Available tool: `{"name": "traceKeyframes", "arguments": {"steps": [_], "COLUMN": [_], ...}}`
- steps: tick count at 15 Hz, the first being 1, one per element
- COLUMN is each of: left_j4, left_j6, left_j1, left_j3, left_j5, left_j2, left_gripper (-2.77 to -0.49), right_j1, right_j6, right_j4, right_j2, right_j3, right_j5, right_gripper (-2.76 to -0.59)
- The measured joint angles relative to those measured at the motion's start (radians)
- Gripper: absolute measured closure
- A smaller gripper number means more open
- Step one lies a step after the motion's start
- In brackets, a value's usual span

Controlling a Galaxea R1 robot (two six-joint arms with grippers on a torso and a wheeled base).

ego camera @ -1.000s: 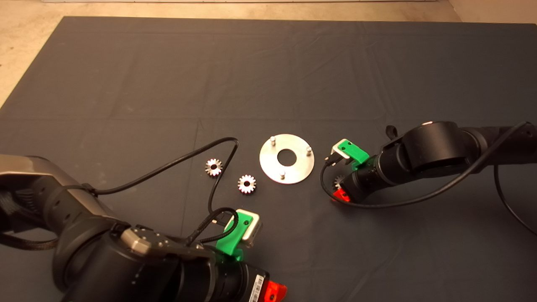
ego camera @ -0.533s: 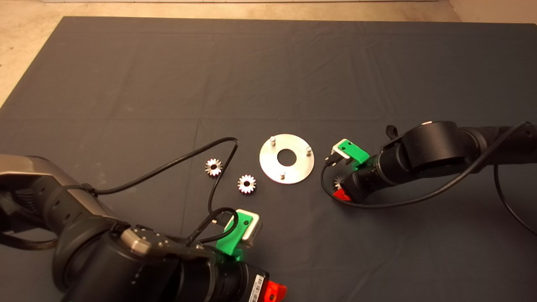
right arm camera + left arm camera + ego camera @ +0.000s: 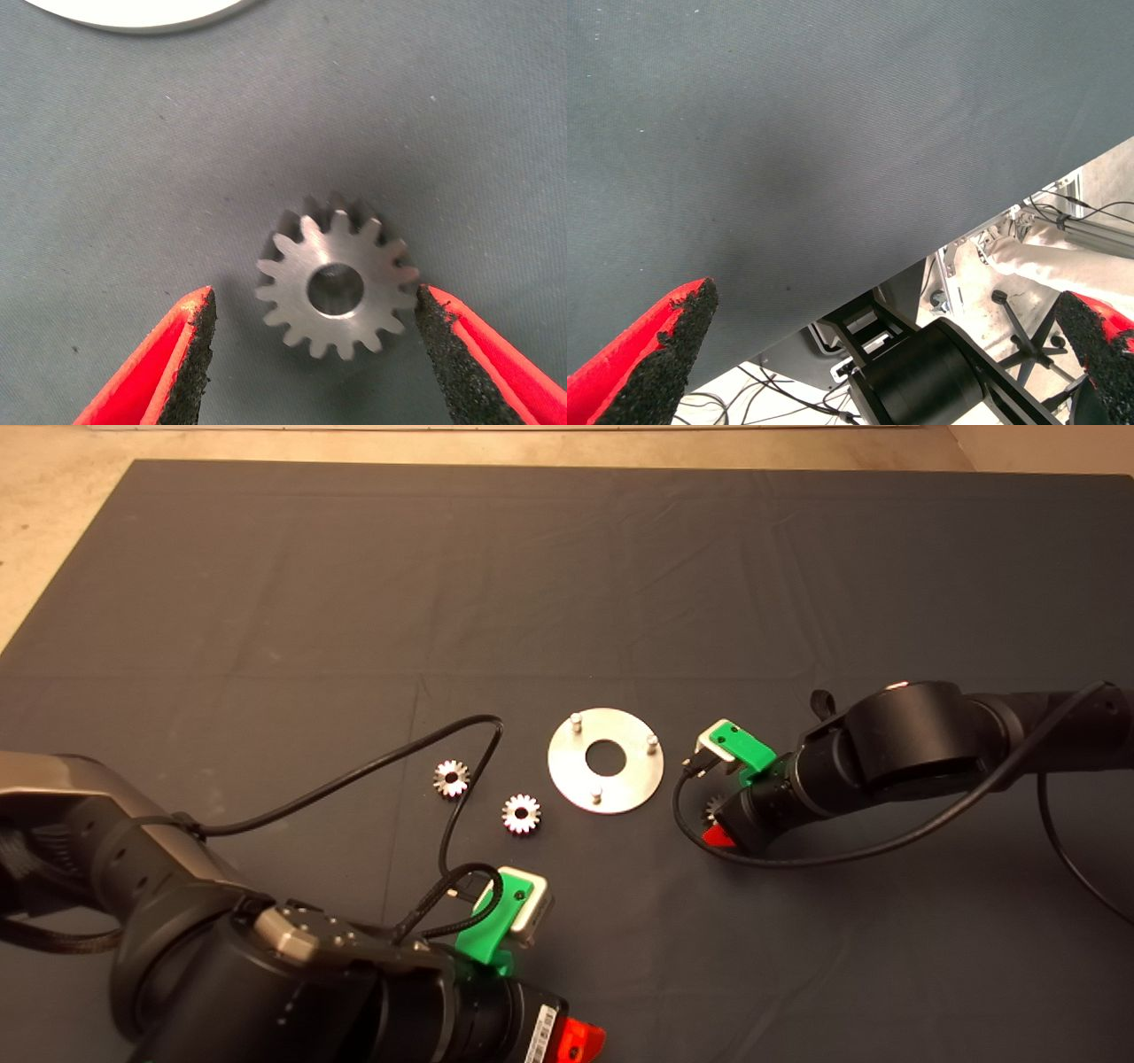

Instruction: Install three planetary gears onto the carrier pins

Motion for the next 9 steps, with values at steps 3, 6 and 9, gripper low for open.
{"name": "traceKeyframes", "arguments": {"steps": [3, 6, 9], "left_j4": [0.0, 0.0, 0.0], "left_j6": [0.0, 0.0, 0.0], "left_j1": [0.0, 0.0, 0.0], "left_j3": [0.0, 0.0, 0.0], "left_j5": [0.0, 0.0, 0.0], "left_j2": [0.0, 0.0, 0.0], "left_gripper": [-2.76, -2.76, -2.76], "right_j1": [-0.004, -0.01, -0.01], "right_j6": [0.0, 0.0, -0.001], "right_j4": [0.0, 0.001, 0.001], "right_j2": [0.002, 0.004, 0.004], "right_j3": [-0.001, -0.003, -0.004], "right_j5": [-0.002, -0.007, -0.01], "right_gripper": [-1.52, -1.38, -1.23]}}
